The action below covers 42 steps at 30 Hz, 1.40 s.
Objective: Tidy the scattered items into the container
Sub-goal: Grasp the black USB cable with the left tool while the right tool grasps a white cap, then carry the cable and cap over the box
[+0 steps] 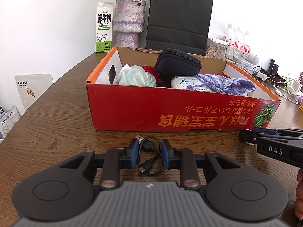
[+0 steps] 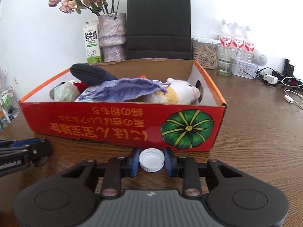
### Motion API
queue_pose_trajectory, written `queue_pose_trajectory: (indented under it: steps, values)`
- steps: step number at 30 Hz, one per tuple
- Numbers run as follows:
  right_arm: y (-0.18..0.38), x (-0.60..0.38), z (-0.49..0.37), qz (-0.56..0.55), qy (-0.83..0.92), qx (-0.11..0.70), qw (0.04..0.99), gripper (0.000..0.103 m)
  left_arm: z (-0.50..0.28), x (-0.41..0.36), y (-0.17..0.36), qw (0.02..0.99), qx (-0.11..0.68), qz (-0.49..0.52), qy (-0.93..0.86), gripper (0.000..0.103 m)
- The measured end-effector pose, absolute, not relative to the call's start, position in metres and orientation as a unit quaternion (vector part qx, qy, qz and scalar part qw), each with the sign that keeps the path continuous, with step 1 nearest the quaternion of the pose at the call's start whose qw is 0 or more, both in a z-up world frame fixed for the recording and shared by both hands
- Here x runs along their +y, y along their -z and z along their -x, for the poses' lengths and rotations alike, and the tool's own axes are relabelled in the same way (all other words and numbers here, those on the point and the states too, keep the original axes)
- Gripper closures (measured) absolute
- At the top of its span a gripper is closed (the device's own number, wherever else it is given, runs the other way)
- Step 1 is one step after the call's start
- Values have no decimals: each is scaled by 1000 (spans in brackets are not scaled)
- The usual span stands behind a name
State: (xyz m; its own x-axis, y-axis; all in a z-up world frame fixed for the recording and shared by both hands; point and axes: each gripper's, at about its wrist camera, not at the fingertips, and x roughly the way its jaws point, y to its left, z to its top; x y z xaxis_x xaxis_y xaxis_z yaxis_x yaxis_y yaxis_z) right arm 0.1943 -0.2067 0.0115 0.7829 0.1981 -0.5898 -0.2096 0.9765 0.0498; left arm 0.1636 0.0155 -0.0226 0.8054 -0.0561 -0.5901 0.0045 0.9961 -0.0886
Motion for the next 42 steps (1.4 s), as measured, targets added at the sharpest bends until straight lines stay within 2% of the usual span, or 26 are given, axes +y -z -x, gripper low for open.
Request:
queue_pose_trajectory:
  steps: [5, 13, 26, 36, 42]
  values:
    - [-12, -208, -188, -3, -115, 307, 945, 76, -164, 17, 23, 949, 310, 47, 17, 76]
    - [-19, -202, -163, 23, -118, 255, 959, 76, -158, 20, 22, 952, 300, 61, 12, 76]
    - [-67, -206, -143, 23, -134, 161, 978, 76, -128, 18, -45, 980, 184, 64, 27, 76]
    - [-118, -205, -192, -7, -126, 95, 987, 76, -173, -6, -101, 990, 119, 71, 39, 76]
    - [-113, -202, -241, -37, -126, 99, 986, 76, -229, -12, -94, 990, 119, 71, 17, 76]
